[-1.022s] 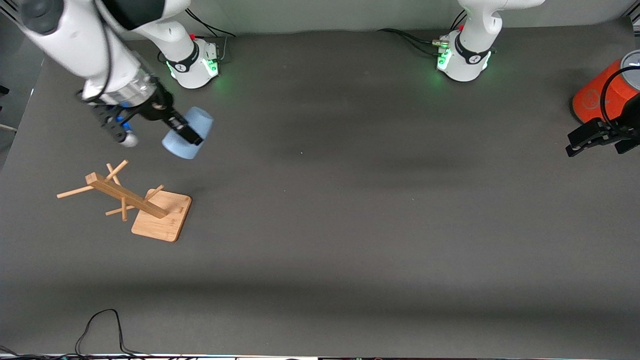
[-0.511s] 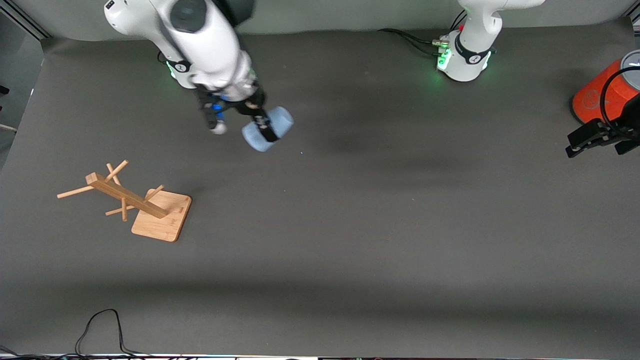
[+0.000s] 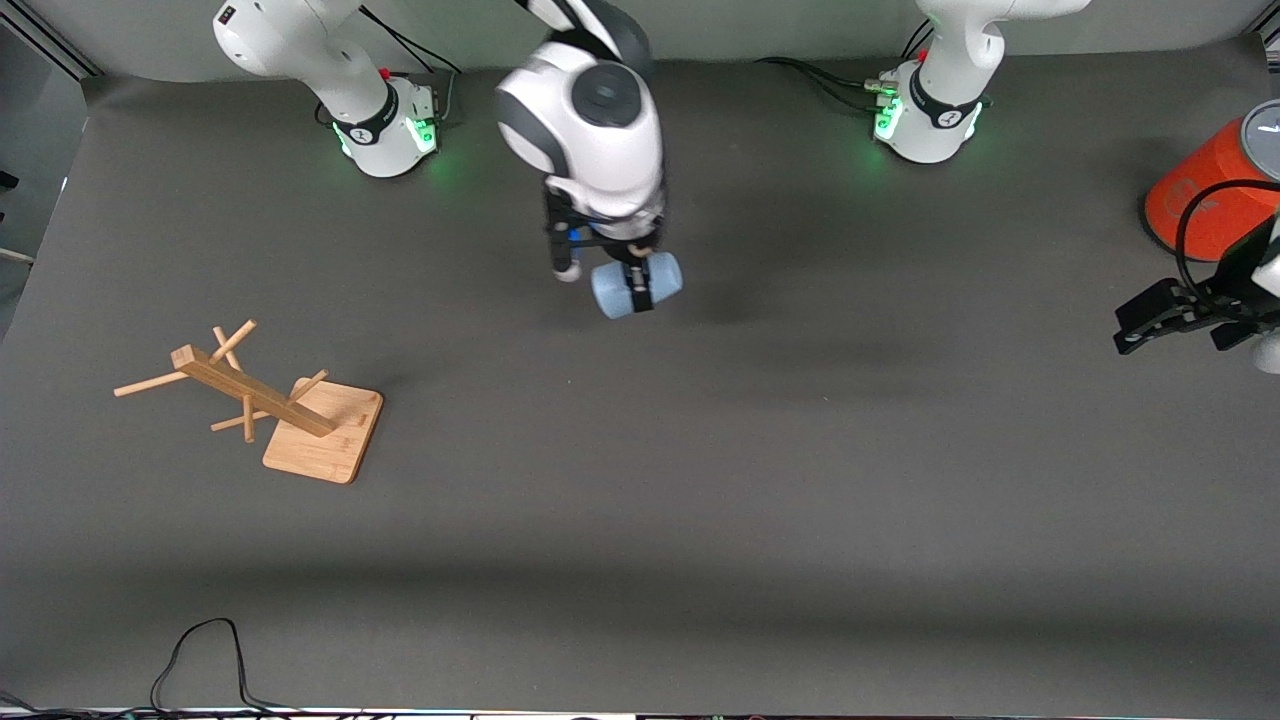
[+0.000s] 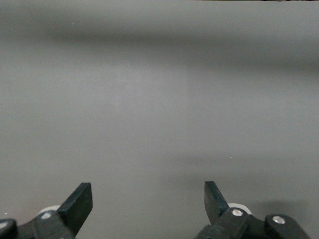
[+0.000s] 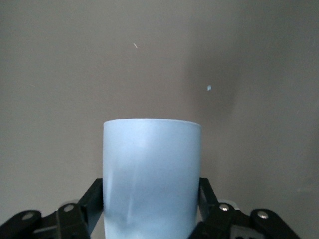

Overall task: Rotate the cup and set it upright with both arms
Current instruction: 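Lower the cup onto the table while the left gripper reaches toward it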

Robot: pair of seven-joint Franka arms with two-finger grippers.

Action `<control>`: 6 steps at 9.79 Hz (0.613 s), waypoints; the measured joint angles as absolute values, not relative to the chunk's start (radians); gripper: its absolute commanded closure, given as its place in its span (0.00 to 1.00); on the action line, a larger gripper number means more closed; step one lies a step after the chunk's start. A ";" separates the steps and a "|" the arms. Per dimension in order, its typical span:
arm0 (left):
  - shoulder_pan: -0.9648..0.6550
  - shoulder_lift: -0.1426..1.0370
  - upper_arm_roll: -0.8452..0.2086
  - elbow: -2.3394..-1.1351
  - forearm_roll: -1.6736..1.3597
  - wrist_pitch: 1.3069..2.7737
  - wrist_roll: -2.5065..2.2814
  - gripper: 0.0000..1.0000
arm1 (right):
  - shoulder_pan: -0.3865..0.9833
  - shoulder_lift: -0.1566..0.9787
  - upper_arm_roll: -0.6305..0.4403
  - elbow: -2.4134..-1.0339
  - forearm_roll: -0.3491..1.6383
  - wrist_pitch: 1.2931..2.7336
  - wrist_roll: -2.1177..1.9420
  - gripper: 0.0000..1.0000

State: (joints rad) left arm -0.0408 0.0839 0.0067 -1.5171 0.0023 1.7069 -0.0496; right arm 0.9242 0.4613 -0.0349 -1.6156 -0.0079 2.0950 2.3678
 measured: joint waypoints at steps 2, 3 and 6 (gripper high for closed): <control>-0.049 0.099 0.006 -1.517 0.002 1.712 -0.050 0.00 | 0.958 0.567 -0.036 -1.576 -0.012 2.139 2.465 0.38; -0.049 0.112 0.006 -1.516 0.002 1.717 -0.050 0.00 | 0.965 0.611 -0.036 -1.557 -0.019 2.142 2.498 0.38; -0.047 0.123 0.008 -1.516 0.002 1.717 -0.050 0.00 | 0.991 0.744 -0.037 -1.504 -0.061 2.160 2.602 0.38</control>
State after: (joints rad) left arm -0.0469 0.1230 0.0083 -1.5159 0.0022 1.7171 -0.0496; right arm 0.9907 0.7444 -0.0369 -1.5038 -0.0607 2.1601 2.6020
